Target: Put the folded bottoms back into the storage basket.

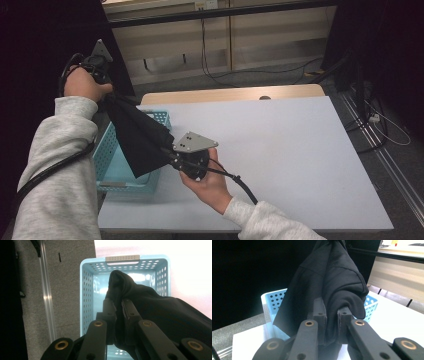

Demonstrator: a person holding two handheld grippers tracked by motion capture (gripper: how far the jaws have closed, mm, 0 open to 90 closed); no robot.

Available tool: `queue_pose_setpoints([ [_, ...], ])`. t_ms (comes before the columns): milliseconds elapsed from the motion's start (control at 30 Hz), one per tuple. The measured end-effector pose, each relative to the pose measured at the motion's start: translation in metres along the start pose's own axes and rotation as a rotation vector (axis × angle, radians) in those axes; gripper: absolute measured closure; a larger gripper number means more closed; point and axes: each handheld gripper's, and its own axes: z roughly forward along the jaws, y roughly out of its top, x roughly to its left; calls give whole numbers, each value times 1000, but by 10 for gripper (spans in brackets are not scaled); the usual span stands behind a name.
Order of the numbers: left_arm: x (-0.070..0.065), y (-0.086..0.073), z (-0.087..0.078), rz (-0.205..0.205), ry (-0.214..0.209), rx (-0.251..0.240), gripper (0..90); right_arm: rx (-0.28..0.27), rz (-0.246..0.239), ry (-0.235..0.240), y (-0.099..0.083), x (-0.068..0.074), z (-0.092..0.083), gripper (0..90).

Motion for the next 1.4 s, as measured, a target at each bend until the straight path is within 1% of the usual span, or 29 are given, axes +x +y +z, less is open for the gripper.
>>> queue_pose_setpoints([
  [200, 7, -2, 2, -13, -5, 8, 833, -2, 4, 5, 2, 2, 3, 818],
  [233, 9, -2, 3, -10, -9, 22, 833, -1, 1, 7, 3, 3, 4, 818],
  [300, 12, -3, 5, -13, -4, 18, 833, -2, -2, 9, 4, 5, 6, 817],
  [333, 14, -4, 6, -14, -5, 25, 833, 2, -7, 13, 5, 6, 7, 817],
  [533, 23, -6, 9, -6, 4, 31, 833, 4, -20, 32, 10, 13, 13, 818],
  [767, 30, -8, 13, -4, -8, 13, 833, 14, -28, 49, 8, 19, 23, 818],
  [800, 32, -7, 14, -2, -9, 17, 833, 17, -26, 52, 7, 20, 25, 817],
  [967, 34, -7, 14, 9, -11, 5, 834, 19, -29, 61, 6, 23, 31, 817],
  [1067, 35, -6, 17, 11, -4, -6, 834, 20, -26, 70, 5, 25, 36, 817],
  [1133, 37, -5, 18, 14, -4, -2, 834, 24, -28, 77, 3, 26, 39, 817],
  [1267, 43, -3, 22, 11, -2, -10, 834, 21, -28, 84, 2, 29, 46, 817],
  [1333, 45, -1, 24, 12, -9, -12, 833, 17, -25, 88, 1, 30, 49, 817],
  [1400, 45, 1, 27, 20, -16, -28, 834, 16, -32, 84, 1, 31, 51, 817],
])
